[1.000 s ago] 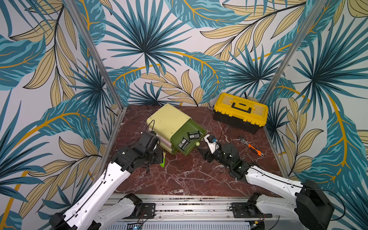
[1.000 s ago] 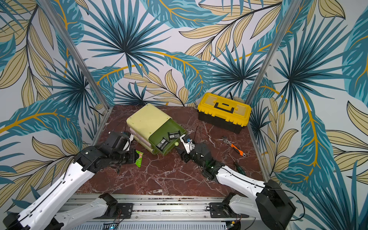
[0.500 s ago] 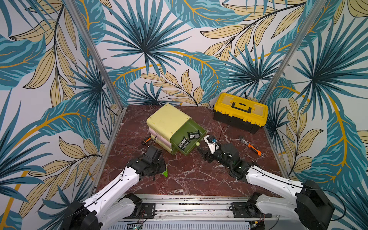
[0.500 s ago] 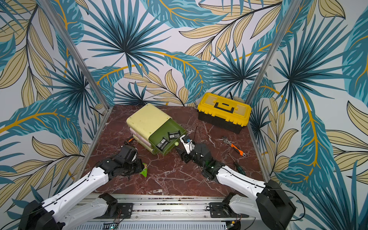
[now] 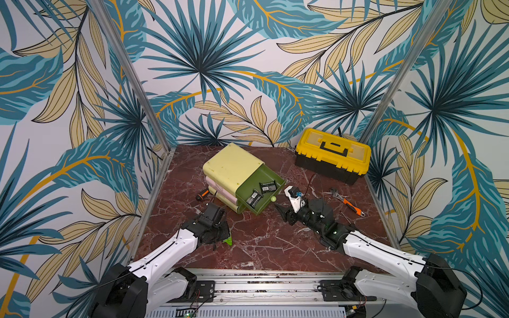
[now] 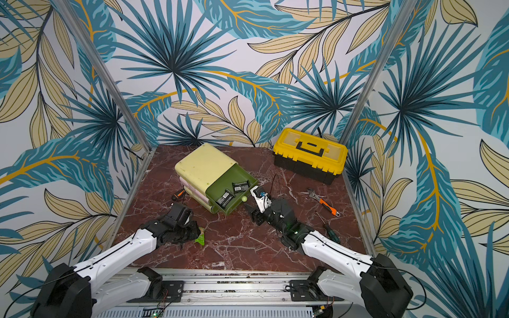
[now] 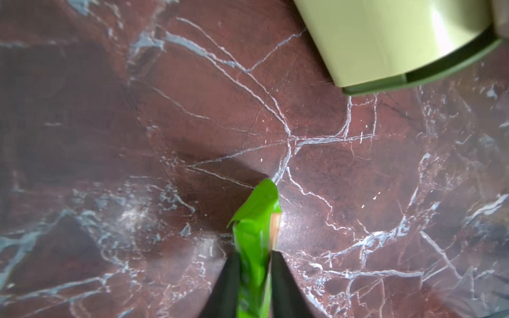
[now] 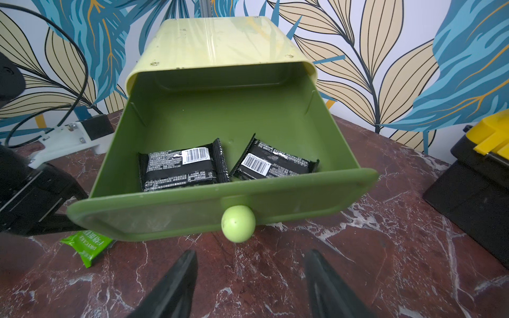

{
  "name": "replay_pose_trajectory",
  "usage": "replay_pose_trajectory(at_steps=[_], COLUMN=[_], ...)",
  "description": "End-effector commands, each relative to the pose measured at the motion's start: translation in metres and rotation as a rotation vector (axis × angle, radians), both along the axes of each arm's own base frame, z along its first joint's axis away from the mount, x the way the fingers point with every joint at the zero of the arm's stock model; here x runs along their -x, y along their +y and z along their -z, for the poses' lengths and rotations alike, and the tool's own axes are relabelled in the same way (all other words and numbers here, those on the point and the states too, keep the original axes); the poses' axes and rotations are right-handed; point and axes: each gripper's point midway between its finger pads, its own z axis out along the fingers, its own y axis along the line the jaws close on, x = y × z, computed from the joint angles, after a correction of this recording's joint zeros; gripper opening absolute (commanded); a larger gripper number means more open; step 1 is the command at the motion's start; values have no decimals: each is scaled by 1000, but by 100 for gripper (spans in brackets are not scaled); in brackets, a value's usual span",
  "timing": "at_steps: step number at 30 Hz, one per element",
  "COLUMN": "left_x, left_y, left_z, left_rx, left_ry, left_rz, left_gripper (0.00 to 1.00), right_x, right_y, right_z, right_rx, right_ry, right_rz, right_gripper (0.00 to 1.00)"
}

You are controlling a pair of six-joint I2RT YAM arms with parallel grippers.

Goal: Take the cookies out of the drawer
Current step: Place the cookie at the center of the board.

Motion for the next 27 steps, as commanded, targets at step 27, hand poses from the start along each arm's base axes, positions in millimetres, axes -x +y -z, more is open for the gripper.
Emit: replay_pose_trajectory(at_steps=[27], left_x=[-48], left_y=[-68], left_z=[-253], left_rx=[-85], left_ry=[-525], left_rz=[404], left_gripper=[58], right_x=[8], right_y=[-1], right_z=[1], right_rx=[-38], right_ry=[173], right_rz=[28], right_gripper=[63])
